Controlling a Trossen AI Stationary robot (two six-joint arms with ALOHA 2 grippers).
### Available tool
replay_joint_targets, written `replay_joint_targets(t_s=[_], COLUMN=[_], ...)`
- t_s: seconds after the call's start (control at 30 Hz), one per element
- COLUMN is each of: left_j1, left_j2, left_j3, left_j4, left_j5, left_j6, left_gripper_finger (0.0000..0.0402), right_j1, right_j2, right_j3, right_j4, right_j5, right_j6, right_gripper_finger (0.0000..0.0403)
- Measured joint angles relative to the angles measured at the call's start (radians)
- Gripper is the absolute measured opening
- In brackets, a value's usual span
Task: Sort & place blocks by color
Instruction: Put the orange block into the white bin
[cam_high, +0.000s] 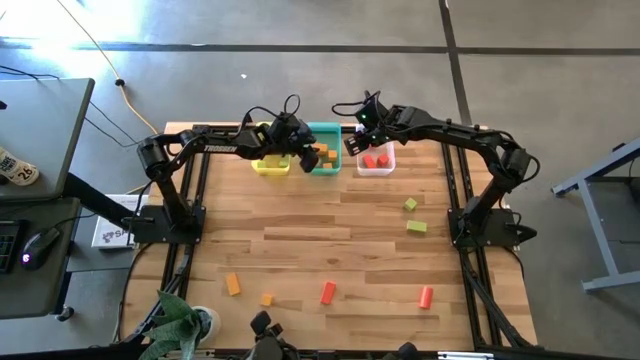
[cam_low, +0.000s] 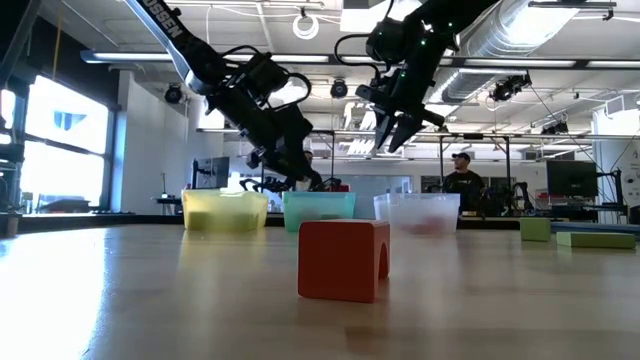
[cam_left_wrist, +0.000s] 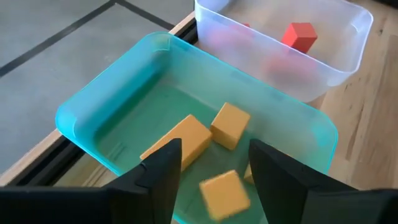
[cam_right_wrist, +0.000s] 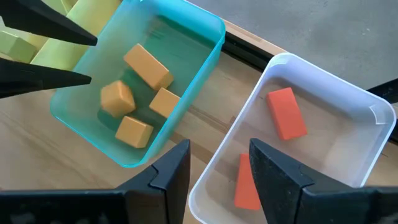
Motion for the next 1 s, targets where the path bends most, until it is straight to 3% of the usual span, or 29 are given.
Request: replay_joint_targets(t_s=[0.3,0.47,1.0], left_j1=[0.0,0.001,0.0], left_j2=[-0.003,-0.003,-0.069], left_j3=[0.0,0.039,0.249], left_j4=[0.04,0.005,-0.352], left_j5=[0.015,0.016,0.009], left_j6=[-0.075,-0.076,0.066], left_gripper_finger=[0.0177,0.0177,0.0177], right_j1=[0.0,0.0,0.121], right_j2=[0.0,0.0,0.0], right_j3=[0.0,0.0,0.0], right_j4=[0.0,0.0,-0.01], right_j5=[-0.001,-0.069,-0.164], right_j6=[-0.01,-0.027,0.026], right_gripper_finger=[0.0151,0.0151,0.0151])
